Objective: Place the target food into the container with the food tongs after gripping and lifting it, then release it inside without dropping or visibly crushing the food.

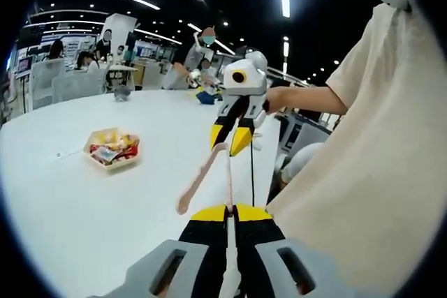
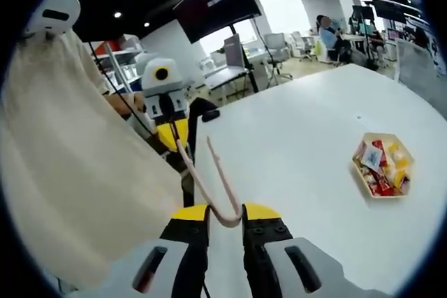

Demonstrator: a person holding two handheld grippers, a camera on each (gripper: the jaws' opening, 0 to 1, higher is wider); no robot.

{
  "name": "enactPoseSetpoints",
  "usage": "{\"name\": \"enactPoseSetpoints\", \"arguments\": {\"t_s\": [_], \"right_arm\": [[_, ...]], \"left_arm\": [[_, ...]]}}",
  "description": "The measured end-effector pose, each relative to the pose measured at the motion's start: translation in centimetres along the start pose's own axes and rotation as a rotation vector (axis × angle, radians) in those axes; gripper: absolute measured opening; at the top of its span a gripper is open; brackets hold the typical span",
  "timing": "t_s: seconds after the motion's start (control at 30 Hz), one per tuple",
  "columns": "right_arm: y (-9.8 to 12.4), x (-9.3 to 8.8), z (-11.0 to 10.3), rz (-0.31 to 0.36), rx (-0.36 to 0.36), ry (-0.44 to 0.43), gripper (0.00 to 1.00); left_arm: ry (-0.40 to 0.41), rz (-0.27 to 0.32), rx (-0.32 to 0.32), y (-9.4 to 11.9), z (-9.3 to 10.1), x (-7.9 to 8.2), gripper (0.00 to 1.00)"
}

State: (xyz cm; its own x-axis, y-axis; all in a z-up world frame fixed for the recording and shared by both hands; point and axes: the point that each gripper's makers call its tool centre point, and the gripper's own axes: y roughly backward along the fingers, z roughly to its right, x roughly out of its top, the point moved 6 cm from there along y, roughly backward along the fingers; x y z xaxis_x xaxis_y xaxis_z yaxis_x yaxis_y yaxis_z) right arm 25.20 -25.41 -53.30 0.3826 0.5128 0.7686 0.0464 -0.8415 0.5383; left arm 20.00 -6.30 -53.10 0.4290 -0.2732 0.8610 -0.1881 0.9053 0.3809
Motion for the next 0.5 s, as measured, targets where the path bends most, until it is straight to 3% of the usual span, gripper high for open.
{"name": "enactPoseSetpoints", "arguments": {"t_s": [0.5], "right_arm": [[-0.4,-1.7,0.5,-0.009,-0.053,-0.002,0.16]], "left_arm": [[-0.042,-0.061,0.029,-1.3,-1.0,-1.2,0.00]]}}
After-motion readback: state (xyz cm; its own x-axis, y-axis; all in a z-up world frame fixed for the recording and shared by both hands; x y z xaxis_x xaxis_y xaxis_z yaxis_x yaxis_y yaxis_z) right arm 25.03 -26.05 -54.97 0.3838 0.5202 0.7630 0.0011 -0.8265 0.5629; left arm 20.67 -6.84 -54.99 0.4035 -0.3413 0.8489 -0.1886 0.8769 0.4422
